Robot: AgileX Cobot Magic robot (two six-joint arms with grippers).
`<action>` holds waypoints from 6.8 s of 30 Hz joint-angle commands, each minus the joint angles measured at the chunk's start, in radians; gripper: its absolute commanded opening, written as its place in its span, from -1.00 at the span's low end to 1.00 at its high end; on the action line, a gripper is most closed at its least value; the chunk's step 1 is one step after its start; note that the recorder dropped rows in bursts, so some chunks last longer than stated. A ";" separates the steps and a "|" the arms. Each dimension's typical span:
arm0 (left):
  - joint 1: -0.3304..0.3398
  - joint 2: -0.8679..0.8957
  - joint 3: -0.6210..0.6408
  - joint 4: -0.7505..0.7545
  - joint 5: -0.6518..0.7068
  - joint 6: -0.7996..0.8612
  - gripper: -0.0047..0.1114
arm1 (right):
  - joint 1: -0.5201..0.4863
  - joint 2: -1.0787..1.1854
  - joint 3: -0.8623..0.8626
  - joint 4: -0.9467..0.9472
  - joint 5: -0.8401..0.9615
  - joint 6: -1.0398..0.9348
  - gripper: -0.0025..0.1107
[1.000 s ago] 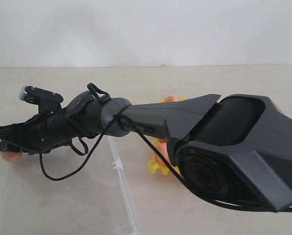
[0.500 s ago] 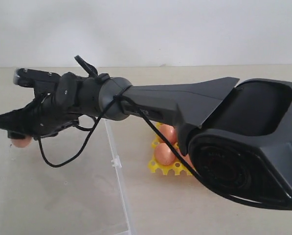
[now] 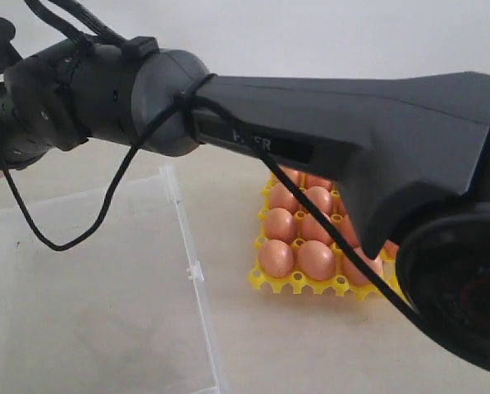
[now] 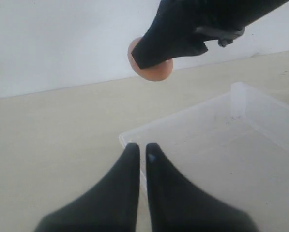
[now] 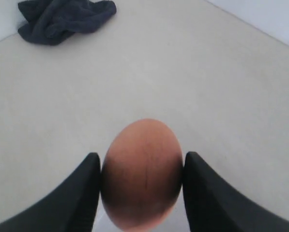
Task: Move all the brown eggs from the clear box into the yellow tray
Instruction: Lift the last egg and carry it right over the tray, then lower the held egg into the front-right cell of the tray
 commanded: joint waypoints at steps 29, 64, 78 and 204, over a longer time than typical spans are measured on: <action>-0.003 -0.003 0.004 -0.007 -0.008 -0.001 -0.85 | -0.464 -1.283 1.819 0.335 -0.890 -0.308 -0.96; -0.003 -0.003 0.004 -0.007 -0.008 -0.001 -0.85 | -0.464 -0.734 1.969 0.231 -1.546 -0.300 -0.96; -0.003 -0.003 0.004 -0.007 -0.008 -0.001 -0.85 | -0.464 -0.554 1.969 0.349 -1.592 -0.279 -0.96; -0.003 -0.003 0.004 -0.007 -0.008 -0.001 -0.85 | -0.464 -0.794 1.850 0.448 -1.016 -0.407 -0.96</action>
